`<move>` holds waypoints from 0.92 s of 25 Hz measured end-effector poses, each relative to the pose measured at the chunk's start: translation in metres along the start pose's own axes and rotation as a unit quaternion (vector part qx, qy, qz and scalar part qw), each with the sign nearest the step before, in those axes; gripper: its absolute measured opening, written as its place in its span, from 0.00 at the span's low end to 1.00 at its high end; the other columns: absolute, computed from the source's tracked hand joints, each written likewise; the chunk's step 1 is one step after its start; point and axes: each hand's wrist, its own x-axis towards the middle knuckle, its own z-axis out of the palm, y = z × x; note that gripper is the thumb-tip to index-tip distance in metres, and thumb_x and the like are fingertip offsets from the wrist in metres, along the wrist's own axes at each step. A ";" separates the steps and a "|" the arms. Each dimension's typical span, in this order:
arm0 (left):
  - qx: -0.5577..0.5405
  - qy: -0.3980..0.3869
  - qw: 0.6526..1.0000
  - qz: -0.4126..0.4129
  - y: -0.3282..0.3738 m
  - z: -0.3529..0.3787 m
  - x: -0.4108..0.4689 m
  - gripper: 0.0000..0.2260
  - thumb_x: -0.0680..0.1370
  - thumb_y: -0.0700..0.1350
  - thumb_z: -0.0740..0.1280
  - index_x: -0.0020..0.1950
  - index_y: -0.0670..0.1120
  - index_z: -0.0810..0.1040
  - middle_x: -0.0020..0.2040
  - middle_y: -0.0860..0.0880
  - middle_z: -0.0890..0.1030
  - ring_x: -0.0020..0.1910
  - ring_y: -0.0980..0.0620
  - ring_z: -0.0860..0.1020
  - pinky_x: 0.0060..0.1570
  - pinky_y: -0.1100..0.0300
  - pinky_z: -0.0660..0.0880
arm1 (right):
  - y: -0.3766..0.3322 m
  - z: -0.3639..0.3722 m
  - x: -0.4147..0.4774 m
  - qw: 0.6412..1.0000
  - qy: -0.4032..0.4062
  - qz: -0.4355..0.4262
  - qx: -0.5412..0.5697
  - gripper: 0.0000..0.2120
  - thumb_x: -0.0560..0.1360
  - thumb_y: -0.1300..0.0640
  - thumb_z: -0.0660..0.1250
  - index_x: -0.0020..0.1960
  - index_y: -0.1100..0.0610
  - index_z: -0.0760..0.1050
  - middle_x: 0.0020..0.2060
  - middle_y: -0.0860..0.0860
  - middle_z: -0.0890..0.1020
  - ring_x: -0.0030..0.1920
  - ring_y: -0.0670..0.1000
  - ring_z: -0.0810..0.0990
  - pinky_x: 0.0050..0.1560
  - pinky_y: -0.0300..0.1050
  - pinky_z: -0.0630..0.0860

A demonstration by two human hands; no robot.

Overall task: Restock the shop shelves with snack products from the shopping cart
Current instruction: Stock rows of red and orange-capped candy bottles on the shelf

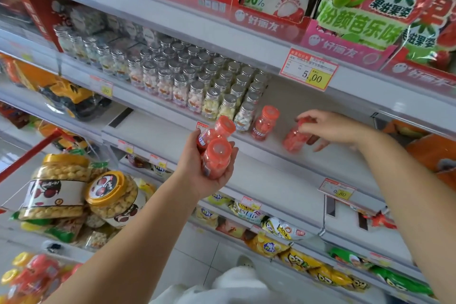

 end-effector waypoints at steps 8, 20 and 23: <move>0.017 -0.003 1.000 -0.001 -0.009 0.014 0.014 0.26 0.74 0.64 0.66 0.56 0.42 0.81 0.43 0.45 0.85 0.36 0.49 0.84 0.39 0.59 0.80 | 0.003 0.005 0.003 0.999 0.043 -0.004 0.026 0.18 0.79 0.40 0.61 0.54 0.55 0.75 0.48 0.54 0.81 0.47 0.54 0.83 0.48 0.52 0.83; 0.004 0.008 1.000 -0.017 -0.012 0.006 0.014 0.28 0.75 0.65 0.65 0.54 0.40 0.82 0.44 0.45 0.85 0.36 0.49 0.84 0.38 0.59 0.81 | 0.004 0.016 0.003 0.993 0.061 -0.029 0.095 0.09 0.79 0.50 0.64 0.57 0.51 0.76 0.51 0.55 0.80 0.46 0.57 0.84 0.50 0.50 0.82; 0.008 0.014 1.000 -0.019 -0.012 0.003 0.014 0.28 0.76 0.65 0.64 0.54 0.40 0.82 0.44 0.45 0.85 0.36 0.49 0.84 0.38 0.59 0.81 | 0.001 0.019 0.001 0.993 0.041 -0.037 0.100 0.09 0.80 0.50 0.64 0.59 0.50 0.76 0.52 0.55 0.80 0.44 0.56 0.84 0.51 0.49 0.82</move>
